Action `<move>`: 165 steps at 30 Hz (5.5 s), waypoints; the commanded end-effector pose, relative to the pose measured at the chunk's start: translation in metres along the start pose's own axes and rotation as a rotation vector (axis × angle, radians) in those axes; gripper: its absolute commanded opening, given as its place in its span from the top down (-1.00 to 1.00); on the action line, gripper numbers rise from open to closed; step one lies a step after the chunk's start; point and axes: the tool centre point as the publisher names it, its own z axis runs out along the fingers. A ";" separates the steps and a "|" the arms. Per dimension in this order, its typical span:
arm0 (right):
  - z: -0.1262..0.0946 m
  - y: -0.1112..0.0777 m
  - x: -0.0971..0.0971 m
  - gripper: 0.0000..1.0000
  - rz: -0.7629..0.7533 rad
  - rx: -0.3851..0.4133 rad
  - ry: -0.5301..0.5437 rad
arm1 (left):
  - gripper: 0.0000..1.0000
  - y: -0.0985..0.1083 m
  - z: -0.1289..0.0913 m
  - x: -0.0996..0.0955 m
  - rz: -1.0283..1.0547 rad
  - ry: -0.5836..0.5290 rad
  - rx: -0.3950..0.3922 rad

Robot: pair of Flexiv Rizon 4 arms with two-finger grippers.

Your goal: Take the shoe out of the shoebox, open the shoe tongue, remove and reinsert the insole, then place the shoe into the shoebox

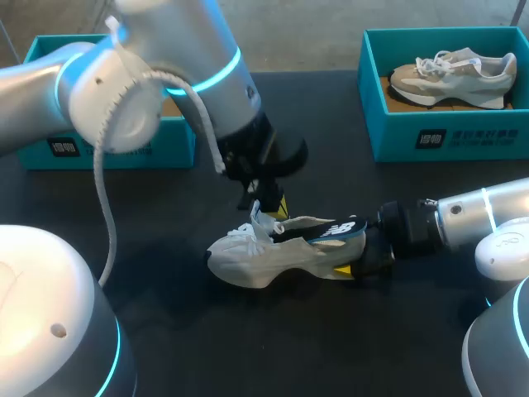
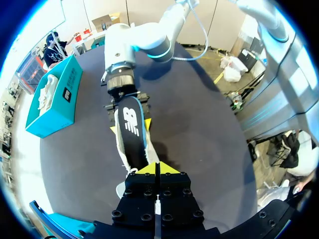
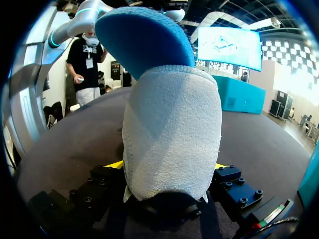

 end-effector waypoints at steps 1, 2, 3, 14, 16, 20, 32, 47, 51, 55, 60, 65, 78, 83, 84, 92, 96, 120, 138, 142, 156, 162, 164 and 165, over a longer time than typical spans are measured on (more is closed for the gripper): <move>0.000 0.001 0.001 1.00 -0.001 0.002 -0.002 | 1.00 -0.010 0.020 -0.002 0.014 -0.018 -0.010; 0.000 0.001 0.001 1.00 -0.001 0.002 -0.002 | 1.00 -0.011 0.023 -0.002 0.016 -0.021 -0.017; 0.000 0.001 0.001 1.00 -0.001 0.002 -0.002 | 1.00 -0.013 0.026 -0.002 0.024 -0.022 -0.012; 0.000 0.001 0.001 1.00 -0.001 0.002 -0.002 | 1.00 -0.024 0.053 -0.003 0.050 -0.085 -0.018; 0.000 0.001 0.001 1.00 -0.001 0.002 -0.002 | 1.00 -0.025 0.059 -0.003 0.048 -0.093 -0.020; 0.000 0.001 0.001 1.00 -0.001 0.002 -0.002 | 1.00 -0.025 0.062 -0.004 0.033 -0.067 -0.001; 0.000 0.001 0.001 1.00 -0.001 0.002 -0.002 | 1.00 -0.025 0.062 -0.004 0.033 -0.067 -0.001; 0.000 0.001 0.001 1.00 -0.001 0.002 -0.002 | 1.00 -0.023 0.077 -0.009 0.000 -0.163 0.021; 0.000 0.001 0.001 1.00 -0.001 0.002 -0.002 | 1.00 -0.024 0.080 -0.007 -0.004 -0.203 0.030; 0.000 0.001 0.001 1.00 -0.001 0.002 -0.002 | 1.00 -0.026 0.081 -0.008 -0.020 -0.225 0.040; 0.000 0.001 0.001 1.00 -0.001 0.002 -0.002 | 1.00 -0.029 0.079 -0.009 -0.025 -0.267 0.063; 0.000 0.001 0.001 1.00 -0.001 0.002 -0.002 | 1.00 -0.032 0.080 -0.011 -0.014 -0.305 0.067; 0.000 0.001 0.001 1.00 -0.001 0.002 -0.002 | 1.00 -0.038 0.086 -0.022 0.007 -0.367 0.078; 0.000 0.001 0.001 1.00 -0.001 0.002 -0.002 | 0.76 -0.039 0.090 -0.022 0.000 -0.391 0.079; 0.000 0.001 0.001 1.00 -0.001 0.002 -0.002 | 0.75 -0.039 0.091 -0.022 0.001 -0.392 0.082; 0.000 0.001 0.001 1.00 -0.001 0.002 -0.002 | 0.03 -0.041 0.093 -0.020 0.006 -0.425 0.099; 0.000 0.001 0.001 1.00 -0.001 0.002 -0.002 | 0.07 -0.039 0.095 -0.021 0.006 -0.437 0.094; 0.000 0.001 0.001 1.00 -0.001 0.002 -0.002 | 0.26 -0.041 0.108 -0.037 0.002 -0.516 0.104; 0.000 0.001 0.001 1.00 -0.001 0.002 -0.002 | 0.35 -0.035 0.106 -0.046 -0.021 -0.559 0.105; 0.000 0.001 0.001 1.00 -0.001 0.002 -0.002 | 0.40 -0.032 0.108 -0.048 -0.025 -0.558 0.099; 0.000 0.001 0.001 1.00 -0.001 0.002 -0.002 | 1.00 -0.030 0.114 -0.048 -0.035 -0.549 0.098; 0.000 0.001 0.001 1.00 -0.001 0.002 -0.002 | 1.00 -0.031 0.109 -0.043 -0.038 -0.545 0.101; 0.000 0.001 0.001 1.00 -0.001 0.002 -0.002 | 1.00 -0.035 0.103 -0.041 -0.036 -0.548 0.104; 0.000 0.001 0.001 1.00 -0.001 0.002 -0.002 | 1.00 -0.037 0.099 -0.041 -0.033 -0.551 0.112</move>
